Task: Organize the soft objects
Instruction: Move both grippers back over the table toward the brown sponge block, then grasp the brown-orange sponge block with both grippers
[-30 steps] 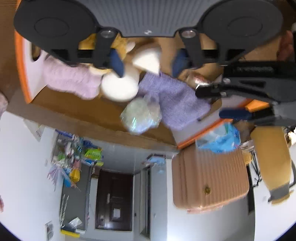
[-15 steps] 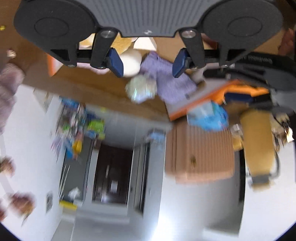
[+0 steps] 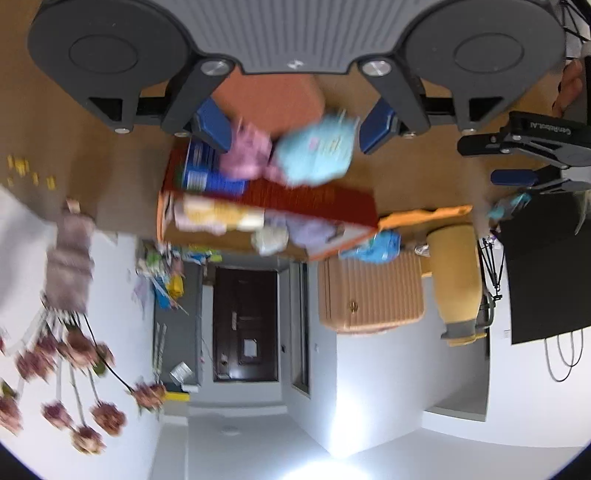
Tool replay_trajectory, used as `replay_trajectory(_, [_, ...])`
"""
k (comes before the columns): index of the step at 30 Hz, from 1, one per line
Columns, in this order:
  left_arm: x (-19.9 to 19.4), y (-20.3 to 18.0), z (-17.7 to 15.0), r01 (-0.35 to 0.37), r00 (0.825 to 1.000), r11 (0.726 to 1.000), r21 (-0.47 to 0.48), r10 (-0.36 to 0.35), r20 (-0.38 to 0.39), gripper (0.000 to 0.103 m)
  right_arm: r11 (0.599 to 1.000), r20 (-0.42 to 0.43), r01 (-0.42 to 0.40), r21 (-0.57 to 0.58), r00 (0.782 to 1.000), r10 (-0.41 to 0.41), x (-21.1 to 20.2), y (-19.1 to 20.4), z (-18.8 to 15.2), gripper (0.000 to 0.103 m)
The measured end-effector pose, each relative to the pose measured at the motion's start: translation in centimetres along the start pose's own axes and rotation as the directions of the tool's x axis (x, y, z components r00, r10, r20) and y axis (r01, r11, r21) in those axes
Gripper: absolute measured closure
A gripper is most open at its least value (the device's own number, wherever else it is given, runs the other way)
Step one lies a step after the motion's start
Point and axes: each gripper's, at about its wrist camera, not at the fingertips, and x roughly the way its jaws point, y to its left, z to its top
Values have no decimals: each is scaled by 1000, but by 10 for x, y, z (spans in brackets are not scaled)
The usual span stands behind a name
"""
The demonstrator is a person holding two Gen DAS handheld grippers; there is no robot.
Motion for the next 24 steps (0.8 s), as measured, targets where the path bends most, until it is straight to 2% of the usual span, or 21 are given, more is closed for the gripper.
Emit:
replay_trajectory(2, [-20, -7, -15, 19, 1000, 1000, 23, -19, 3, 5, 1000, 18, 23, 2, 1000, -23, -20, 14, -23, 25])
replay_trajectory(5, [-37, -13, -20, 43, 999, 998, 42, -43, 3, 5, 1000, 38, 24, -13, 999, -23, -41, 29, -44, 22])
replay_trajectory(7, [-43, -16, -16, 39, 999, 998, 41, -40, 15, 5, 999, 14, 2, -36, 1000, -1, -46, 33, -47, 22])
replay_trajectory(9, [-43, -18, -10, 41, 999, 999, 34, -42, 26, 5, 998, 25, 21, -57, 1000, -19, -52, 35, -44, 22])
replay_trajectory(12, [-37, -23, -8, 57, 998, 998, 26, -58, 27, 5, 1000, 55, 17, -11, 998, -16, -57, 25, -40, 22])
replay_trajectory(18, [-11, -28, -12, 115, 993, 993, -5, -115, -25, 5, 996, 7, 53, 72, 999, -53, -35, -2, -53, 22])
replay_trajectory(24, [28, -38, 6, 180, 982, 983, -30, -182, -50, 5, 998, -32, 30, 46, 999, -29, 22, -31, -29, 22])
